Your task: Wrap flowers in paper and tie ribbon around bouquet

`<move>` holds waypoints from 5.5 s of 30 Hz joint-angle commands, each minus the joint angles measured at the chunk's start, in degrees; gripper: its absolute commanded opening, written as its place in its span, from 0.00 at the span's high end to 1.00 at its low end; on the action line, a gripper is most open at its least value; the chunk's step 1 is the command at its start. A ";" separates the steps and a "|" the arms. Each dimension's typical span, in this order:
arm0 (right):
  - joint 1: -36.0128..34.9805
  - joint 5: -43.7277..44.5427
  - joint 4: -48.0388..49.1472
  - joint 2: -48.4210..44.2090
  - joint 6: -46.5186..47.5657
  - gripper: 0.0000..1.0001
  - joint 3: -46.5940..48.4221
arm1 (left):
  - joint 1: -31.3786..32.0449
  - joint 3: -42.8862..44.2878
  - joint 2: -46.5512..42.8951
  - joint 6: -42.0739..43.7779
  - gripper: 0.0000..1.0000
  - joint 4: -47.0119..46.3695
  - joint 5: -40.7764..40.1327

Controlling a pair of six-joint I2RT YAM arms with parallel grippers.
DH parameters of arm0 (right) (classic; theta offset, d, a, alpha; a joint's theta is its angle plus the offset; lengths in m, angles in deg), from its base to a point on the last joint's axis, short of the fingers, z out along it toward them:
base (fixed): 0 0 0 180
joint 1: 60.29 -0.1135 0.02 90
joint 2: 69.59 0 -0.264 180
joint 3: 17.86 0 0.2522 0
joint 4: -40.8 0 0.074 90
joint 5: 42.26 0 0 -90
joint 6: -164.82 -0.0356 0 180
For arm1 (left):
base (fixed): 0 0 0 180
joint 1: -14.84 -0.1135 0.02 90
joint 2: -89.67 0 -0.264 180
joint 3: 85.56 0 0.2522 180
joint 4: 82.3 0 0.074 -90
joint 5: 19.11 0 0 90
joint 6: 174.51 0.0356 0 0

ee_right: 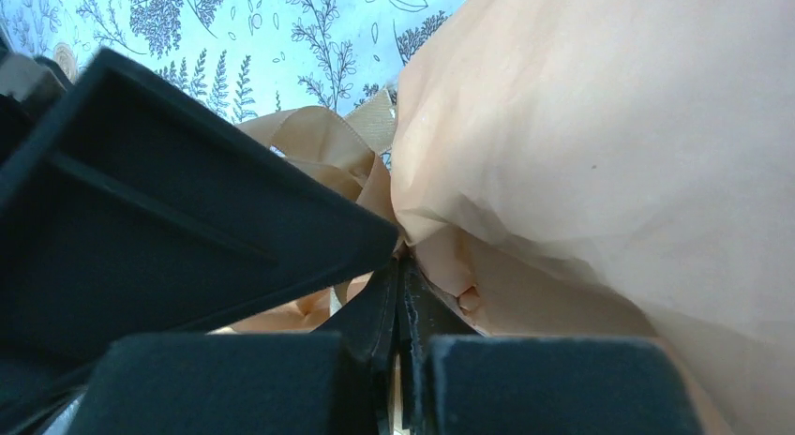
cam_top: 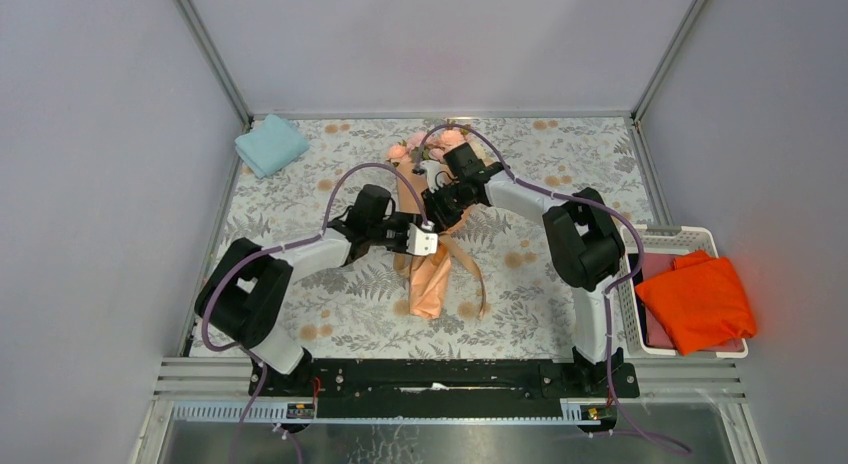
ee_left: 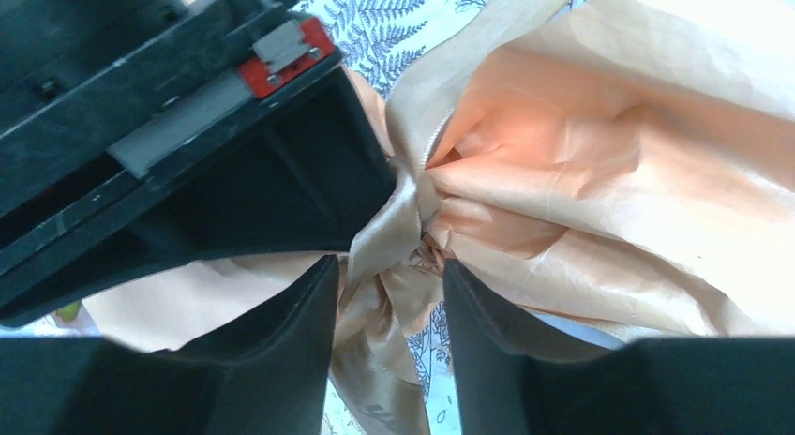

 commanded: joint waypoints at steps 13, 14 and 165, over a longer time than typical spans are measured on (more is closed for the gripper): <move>1.20 2.09 5.47 -6.02 -5.97 0.99 -0.90 | 1.26 -2.68 -0.93 8.74 1.00 0.50 1.84; 1.66 1.82 6.69 -6.58 -6.55 1.00 -1.47 | 1.24 -2.98 -1.28 9.61 1.00 1.32 2.35; -1.49 4.36 6.36 -10.06 -1.81 1.00 -2.54 | 2.92 -5.77 2.18 8.23 0.94 -9.05 4.68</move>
